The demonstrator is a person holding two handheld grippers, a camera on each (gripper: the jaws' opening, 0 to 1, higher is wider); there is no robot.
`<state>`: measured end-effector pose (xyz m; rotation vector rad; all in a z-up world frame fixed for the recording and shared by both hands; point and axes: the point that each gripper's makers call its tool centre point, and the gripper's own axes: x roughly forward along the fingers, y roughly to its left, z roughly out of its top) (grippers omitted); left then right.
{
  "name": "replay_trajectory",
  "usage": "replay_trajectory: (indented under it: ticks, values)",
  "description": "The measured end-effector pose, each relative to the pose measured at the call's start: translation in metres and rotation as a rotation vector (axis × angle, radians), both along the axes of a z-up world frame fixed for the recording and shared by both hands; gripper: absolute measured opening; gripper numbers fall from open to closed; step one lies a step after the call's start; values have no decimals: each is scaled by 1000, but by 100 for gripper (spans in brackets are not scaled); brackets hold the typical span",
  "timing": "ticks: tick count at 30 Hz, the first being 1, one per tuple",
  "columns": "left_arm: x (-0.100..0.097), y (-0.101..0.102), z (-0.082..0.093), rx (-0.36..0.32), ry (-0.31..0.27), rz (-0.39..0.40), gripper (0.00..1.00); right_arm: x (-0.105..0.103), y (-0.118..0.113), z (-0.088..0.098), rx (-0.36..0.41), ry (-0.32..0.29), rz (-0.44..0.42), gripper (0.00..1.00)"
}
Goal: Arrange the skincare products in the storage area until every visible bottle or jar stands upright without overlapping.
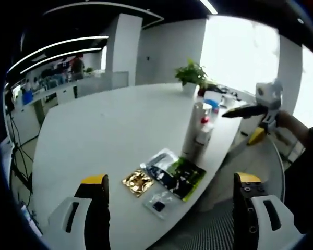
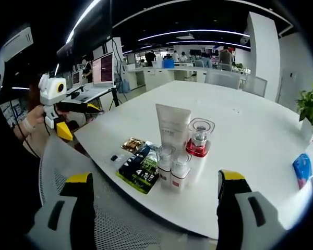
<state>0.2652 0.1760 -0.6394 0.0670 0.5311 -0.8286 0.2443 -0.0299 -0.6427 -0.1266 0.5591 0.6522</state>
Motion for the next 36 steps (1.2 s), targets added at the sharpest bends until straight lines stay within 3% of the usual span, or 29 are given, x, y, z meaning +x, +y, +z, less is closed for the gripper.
replay_trajectory:
  ticks: [7,22,36]
  values:
    - [0,7,5,-33,-17,49,97,-3,2,0,7,1,-6,100]
    - [-3,3,6,-31,-16,45,97,-5,-1,2,12,2,-29,100]
    - [-8,9,5,-45,-10,87,97,-3,8,1,28,-3,7,100]
